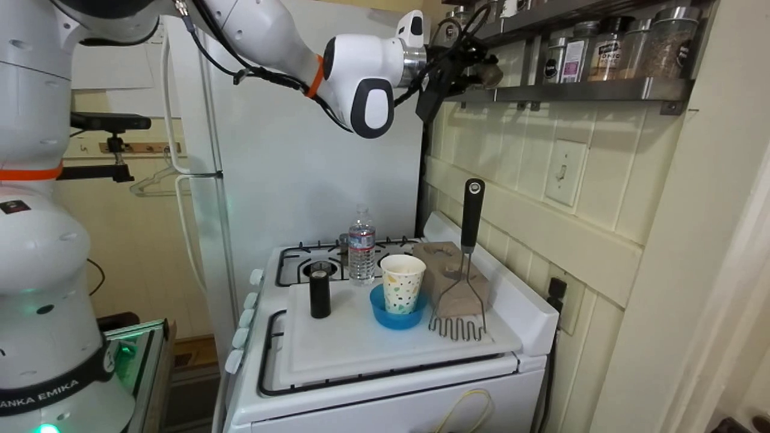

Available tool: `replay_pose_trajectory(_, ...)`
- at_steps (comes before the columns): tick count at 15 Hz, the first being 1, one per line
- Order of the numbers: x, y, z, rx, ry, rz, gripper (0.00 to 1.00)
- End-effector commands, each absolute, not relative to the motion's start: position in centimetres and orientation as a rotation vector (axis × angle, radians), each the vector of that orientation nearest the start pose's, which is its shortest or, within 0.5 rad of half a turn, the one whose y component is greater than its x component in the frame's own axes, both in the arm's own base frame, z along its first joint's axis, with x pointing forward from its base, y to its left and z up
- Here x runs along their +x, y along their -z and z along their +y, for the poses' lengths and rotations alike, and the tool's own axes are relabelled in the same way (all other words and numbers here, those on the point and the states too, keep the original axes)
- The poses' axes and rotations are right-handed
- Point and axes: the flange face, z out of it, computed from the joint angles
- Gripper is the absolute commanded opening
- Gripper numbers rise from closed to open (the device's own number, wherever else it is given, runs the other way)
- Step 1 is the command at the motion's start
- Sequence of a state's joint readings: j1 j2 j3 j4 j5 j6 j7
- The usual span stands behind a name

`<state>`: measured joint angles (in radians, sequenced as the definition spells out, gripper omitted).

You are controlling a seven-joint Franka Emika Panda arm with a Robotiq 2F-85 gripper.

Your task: Pick up one bottle from the shelf and put it on the stove

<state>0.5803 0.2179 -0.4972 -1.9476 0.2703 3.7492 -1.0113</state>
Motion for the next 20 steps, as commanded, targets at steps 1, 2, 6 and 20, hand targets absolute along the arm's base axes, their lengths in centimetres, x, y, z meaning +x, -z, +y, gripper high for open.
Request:
replay_pose_trajectory(1, 58.7, -57.9, 4.7, 1.540, -1.582, 0.755, 0.25)
replay_pose_trajectory(2, 58.5, -57.9, 4.8, 1.535, -1.579, 0.749, 0.25)
replay_pose_trajectory(6, 58.0, -57.7, 5.3, 1.520, -1.569, 0.734, 0.25)
replay_pose_trajectory(20, 52.4, -56.8, 11.3, 1.367, -1.447, 0.664, 0.25)
